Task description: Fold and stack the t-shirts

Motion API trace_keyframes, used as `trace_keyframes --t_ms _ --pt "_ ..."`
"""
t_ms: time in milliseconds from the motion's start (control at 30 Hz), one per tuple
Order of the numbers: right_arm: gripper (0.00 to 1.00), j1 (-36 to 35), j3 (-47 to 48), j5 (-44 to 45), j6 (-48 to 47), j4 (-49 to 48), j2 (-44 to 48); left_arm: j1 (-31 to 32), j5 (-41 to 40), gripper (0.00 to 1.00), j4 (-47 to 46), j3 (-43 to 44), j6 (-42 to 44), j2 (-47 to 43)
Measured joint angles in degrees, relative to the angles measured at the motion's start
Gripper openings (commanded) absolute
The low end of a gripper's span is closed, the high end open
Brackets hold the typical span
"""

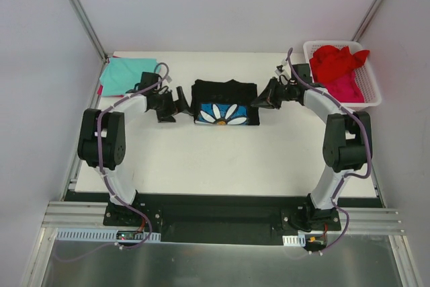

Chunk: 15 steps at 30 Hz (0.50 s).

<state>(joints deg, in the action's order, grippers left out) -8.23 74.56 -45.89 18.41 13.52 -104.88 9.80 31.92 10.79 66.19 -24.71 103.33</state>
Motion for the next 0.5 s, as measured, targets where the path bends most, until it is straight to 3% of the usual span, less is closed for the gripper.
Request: trace_keyframes --t_ms 200,500 --pt "0.08 0.00 0.00 0.09 -1.36 2.16 0.87 -8.59 -6.80 0.99 3.32 -0.07 0.09 -2.23" --pt "0.07 -0.07 0.00 0.09 -1.38 2.27 1.27 -1.16 -0.44 0.99 2.71 15.17 -1.99 -1.27"
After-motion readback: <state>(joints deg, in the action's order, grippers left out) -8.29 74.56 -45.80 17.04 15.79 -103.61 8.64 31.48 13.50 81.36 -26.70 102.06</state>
